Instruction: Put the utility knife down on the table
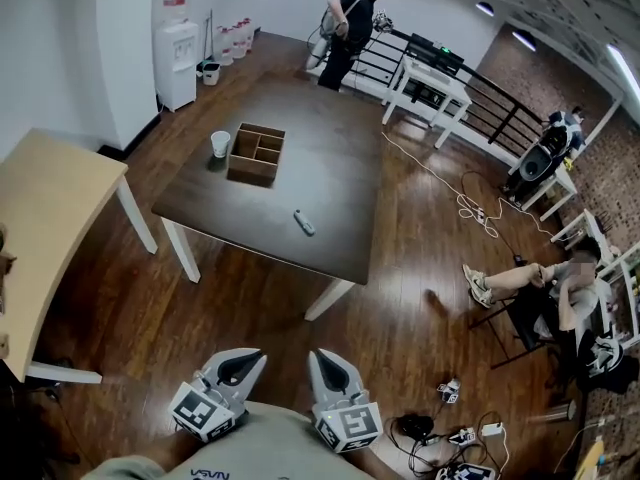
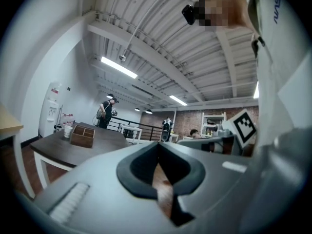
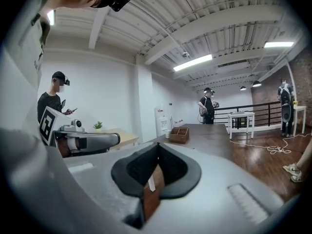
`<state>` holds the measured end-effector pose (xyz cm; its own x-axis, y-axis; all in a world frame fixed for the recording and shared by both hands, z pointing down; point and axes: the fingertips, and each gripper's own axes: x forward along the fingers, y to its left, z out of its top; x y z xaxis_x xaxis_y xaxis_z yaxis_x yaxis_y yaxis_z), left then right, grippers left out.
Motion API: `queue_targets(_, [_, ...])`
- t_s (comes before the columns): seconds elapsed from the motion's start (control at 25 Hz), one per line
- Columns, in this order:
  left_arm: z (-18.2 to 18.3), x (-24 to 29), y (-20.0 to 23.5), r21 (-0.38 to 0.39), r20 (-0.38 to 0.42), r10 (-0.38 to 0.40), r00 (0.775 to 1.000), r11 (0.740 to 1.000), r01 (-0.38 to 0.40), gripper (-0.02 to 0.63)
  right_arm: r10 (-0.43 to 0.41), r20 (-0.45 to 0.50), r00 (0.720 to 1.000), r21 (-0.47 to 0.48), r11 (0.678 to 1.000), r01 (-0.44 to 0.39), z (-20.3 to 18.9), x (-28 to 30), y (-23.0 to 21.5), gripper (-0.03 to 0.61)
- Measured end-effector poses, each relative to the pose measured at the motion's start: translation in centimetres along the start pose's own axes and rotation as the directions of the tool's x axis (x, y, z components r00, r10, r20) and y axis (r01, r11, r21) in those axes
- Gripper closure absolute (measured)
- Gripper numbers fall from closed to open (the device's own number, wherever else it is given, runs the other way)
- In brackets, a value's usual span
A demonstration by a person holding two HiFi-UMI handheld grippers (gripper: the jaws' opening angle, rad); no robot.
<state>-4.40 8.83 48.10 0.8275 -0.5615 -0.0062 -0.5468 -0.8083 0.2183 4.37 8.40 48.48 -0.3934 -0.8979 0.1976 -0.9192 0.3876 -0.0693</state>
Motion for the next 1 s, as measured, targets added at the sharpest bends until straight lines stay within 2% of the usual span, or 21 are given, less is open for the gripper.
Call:
queue_targets(0.24, [-1.4,0.7,-5.1,0.019,-0.020,0.025,0.999,1.000,-0.024,0.612,0.062,0.010,0.998,0.019,0.998,-0.062,-2.0,-4.4,-0.3,0.577])
queue_targets(0.48, [-2.7,-0.8,-8.2,0.025,-0.028,0.097,0.995,0.995,-0.097,0.612,0.116,0.004,0.993,0.012,0.993,-0.116,-3.4,-8.0,0.2,0.577])
queue_targets(0.68, [-4.1,-2.0,-11.8,0.024,-0.043,0.116,0.992,0.993,-0.115,0.612,0.149,0.020,0.989,-0.011,0.989,-0.149,-4.3,-11.5,0.9,0.578])
queue_targets(0.84, [-4.5,-2.8,-13.4,0.015,-0.027,0.138,0.990,0.990,-0.137,0.612,0.165,0.017,0.986,-0.015,0.986,-0.165,-4.5,-13.2,0.8,0.580])
queue_targets(1.0, [-4.3,-3.2,-14.3,0.043,-0.005,0.138,0.990,0.990,-0.138,0.612,0.173,0.027,0.985,-0.011,0.985,-0.172,-4.3,-13.9,1.0,0.580])
